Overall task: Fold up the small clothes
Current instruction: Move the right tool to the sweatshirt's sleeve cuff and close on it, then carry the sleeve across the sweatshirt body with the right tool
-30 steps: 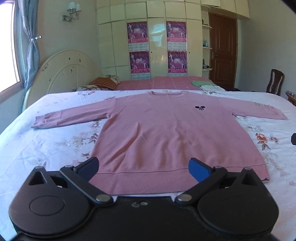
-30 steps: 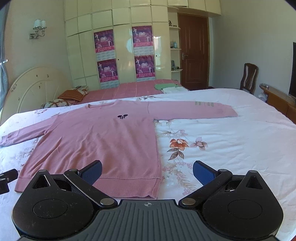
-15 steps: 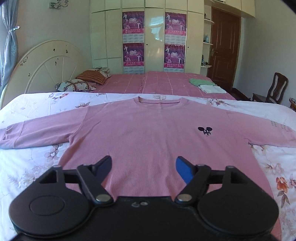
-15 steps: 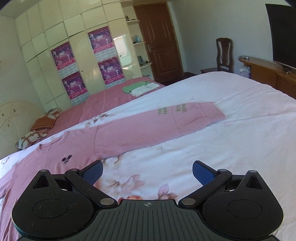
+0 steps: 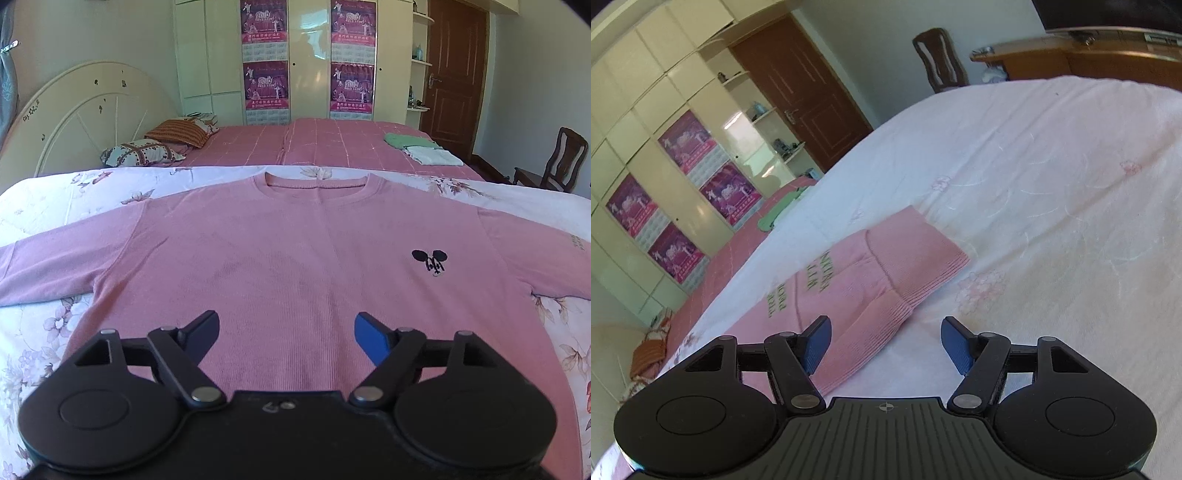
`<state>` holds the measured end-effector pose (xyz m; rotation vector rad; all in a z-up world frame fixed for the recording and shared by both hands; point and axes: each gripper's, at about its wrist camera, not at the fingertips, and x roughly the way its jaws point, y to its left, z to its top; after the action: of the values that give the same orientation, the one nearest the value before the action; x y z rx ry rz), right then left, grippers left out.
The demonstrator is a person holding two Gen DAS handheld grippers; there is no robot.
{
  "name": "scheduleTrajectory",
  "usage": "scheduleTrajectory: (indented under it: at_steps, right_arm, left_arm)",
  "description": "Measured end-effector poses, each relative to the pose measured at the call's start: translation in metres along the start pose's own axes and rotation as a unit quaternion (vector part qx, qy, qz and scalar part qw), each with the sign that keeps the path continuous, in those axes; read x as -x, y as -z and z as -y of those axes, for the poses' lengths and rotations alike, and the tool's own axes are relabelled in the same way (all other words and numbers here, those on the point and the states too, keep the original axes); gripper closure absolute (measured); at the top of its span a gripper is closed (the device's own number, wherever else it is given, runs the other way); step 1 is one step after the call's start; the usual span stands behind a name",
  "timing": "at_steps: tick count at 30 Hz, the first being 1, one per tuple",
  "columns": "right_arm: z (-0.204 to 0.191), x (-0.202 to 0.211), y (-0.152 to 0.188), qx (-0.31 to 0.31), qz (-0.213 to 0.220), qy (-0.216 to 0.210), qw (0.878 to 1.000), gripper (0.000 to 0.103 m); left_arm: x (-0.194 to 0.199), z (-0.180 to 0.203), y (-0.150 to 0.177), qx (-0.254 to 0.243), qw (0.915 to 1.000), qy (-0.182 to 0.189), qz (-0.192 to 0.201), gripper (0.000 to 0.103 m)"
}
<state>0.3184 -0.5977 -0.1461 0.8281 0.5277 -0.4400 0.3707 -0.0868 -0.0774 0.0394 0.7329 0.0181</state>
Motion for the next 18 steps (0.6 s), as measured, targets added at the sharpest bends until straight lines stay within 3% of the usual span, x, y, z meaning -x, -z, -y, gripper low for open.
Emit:
scheduleTrajectory:
  at_steps: [4, 8, 11, 13, 16, 17, 18]
  right_arm:
    - [0.015, -0.003, -0.013, -0.029, 0.003, -0.019, 0.999, 0.043]
    - [0.024, -0.004, -0.021, -0.037, 0.005, -0.023, 0.999, 0.066]
    - [0.030, 0.001, -0.024, -0.042, 0.005, -0.026, 0.999, 0.075]
    - [0.029, 0.001, -0.027, -0.025, 0.002, -0.013, 1.000, 0.095]
    - [0.014, 0.019, -0.030, 0.017, 0.046, -0.010, 0.999, 0.098]
    - [0.007, 0.020, -0.029, 0.043, 0.051, -0.002, 0.998, 0.098]
    - [0.005, 0.014, -0.029, 0.047, 0.027, 0.017, 0.998, 0.098]
  left_arm:
    - [-0.013, 0.004, -0.003, 0.005, 0.9998, 0.013, -0.012, 0.026]
    - [-0.019, 0.003, -0.007, 0.010, 0.9996, 0.017, -0.017, 0.025]
    - [-0.021, -0.005, -0.010, 0.014, 0.9996, 0.016, -0.020, 0.020]
    - [-0.021, -0.012, -0.012, 0.018, 0.9995, 0.010, -0.022, 0.019]
    - [-0.020, -0.029, -0.013, 0.019, 0.9996, 0.006, -0.022, 0.014]
    - [-0.021, -0.035, -0.013, 0.017, 0.9995, 0.007, -0.024, 0.015]
    - [-0.023, -0.042, -0.014, 0.014, 0.9995, 0.009, -0.027, 0.016]
